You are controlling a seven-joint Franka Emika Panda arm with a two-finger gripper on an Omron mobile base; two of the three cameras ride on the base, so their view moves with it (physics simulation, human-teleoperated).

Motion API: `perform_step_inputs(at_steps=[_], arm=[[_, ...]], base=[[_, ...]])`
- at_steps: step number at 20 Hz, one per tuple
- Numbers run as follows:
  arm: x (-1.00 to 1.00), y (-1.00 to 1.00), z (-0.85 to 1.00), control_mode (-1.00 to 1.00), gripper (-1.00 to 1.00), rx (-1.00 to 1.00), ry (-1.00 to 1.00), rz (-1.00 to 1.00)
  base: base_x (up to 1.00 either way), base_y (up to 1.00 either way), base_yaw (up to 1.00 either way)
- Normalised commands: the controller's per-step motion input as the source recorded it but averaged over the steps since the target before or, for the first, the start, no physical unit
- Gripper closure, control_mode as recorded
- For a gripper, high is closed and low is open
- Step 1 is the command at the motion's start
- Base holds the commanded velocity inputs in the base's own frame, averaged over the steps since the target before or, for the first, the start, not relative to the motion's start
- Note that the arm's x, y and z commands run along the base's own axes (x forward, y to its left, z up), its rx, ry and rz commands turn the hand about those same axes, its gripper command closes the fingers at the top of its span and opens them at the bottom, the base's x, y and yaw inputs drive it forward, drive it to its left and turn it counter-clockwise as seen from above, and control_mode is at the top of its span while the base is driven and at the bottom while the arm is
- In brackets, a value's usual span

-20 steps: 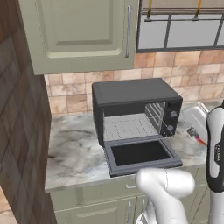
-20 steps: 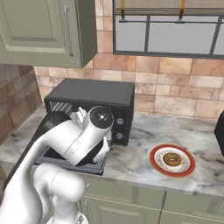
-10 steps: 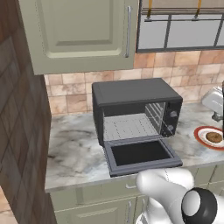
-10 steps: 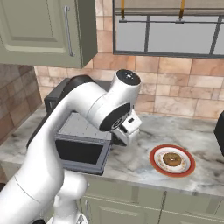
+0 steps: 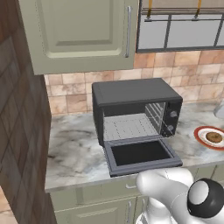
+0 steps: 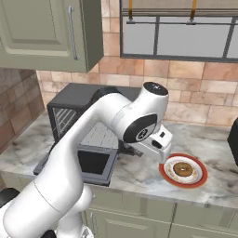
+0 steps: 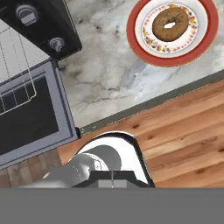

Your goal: Pick up the bagel from the plate, place it on the toaster oven rack, close the door, and set the timer.

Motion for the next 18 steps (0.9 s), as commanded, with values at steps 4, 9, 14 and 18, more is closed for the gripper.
perform_step_inputs(at_steps=[4,9,14,18], arm=[[0.0,-0.49,-0.36,-1.0,1.0,-0.17,0.0,0.02],[0.08,-0.69,-0.24,-1.0,1.0,-0.13,0.04,0.0],[0.33,-0.47,-0.16,-1.0,-1.0,-0.04,0.17,0.0],[0.44,-0.16,-0.1,-1.0,-1.0,0.01,0.03,0.12]], base=[[0.0,0.0,0.0],[0.0,0.0,0.0],[0.0,0.0,0.0],[0.0,0.0,0.0]])
